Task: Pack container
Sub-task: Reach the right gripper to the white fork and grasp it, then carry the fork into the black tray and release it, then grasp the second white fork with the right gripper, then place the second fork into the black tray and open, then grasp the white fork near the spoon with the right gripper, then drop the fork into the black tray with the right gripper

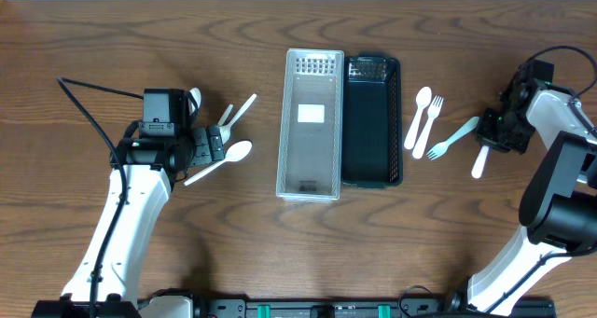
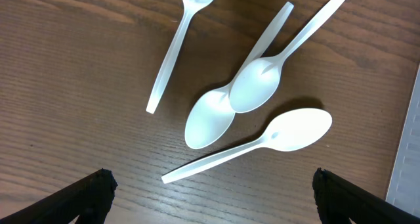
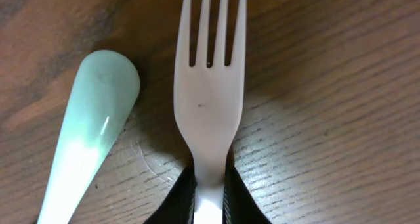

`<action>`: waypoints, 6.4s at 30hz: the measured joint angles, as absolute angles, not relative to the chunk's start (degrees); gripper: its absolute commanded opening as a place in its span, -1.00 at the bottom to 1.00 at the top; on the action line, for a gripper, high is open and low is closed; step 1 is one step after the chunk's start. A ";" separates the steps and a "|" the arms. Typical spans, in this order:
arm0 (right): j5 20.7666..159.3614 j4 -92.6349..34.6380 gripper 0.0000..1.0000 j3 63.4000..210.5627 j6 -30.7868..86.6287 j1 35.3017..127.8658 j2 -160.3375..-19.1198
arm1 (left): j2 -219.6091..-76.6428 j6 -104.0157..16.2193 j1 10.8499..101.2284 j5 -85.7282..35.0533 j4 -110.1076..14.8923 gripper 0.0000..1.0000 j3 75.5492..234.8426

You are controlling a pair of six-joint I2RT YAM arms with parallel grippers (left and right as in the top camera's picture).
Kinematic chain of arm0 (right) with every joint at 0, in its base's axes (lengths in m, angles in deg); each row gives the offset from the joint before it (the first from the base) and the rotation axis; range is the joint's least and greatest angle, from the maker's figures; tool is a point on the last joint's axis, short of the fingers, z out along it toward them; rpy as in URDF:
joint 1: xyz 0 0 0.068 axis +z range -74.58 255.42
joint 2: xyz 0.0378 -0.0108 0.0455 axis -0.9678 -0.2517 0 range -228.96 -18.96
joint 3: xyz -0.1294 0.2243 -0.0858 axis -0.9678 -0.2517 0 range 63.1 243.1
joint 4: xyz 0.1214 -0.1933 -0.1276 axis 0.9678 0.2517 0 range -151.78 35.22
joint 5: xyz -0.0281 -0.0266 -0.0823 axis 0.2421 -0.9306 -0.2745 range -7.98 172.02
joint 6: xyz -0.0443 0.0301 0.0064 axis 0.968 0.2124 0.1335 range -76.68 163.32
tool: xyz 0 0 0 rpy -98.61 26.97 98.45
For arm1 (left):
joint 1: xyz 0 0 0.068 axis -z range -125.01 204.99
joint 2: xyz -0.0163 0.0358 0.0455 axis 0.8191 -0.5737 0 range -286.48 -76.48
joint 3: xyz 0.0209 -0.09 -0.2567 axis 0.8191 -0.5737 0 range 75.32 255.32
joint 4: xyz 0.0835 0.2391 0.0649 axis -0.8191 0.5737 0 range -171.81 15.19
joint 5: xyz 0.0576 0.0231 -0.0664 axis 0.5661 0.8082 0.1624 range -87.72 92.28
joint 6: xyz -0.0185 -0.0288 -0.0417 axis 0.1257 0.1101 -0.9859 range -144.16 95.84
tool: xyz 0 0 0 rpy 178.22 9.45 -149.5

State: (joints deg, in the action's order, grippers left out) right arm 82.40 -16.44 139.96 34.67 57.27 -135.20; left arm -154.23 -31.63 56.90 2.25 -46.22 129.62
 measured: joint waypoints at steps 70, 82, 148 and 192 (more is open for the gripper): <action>81.20 -16.22 -0.06 139.00 7.75 68.07 -133.91 | -154.23 -31.63 56.90 2.22 -46.24 0.96 129.62; 80.63 -15.26 -0.98 139.31 8.23 68.09 -134.35 | -154.23 -31.63 56.90 2.22 -46.22 0.96 129.62; 81.88 -18.76 0.09 140.93 22.92 75.74 -134.20 | -154.23 -31.63 56.90 2.22 -46.22 0.96 129.62; 83.91 -17.86 -0.03 148.29 22.28 96.35 -132.51 | -154.23 -31.63 56.90 2.22 -46.22 0.96 129.62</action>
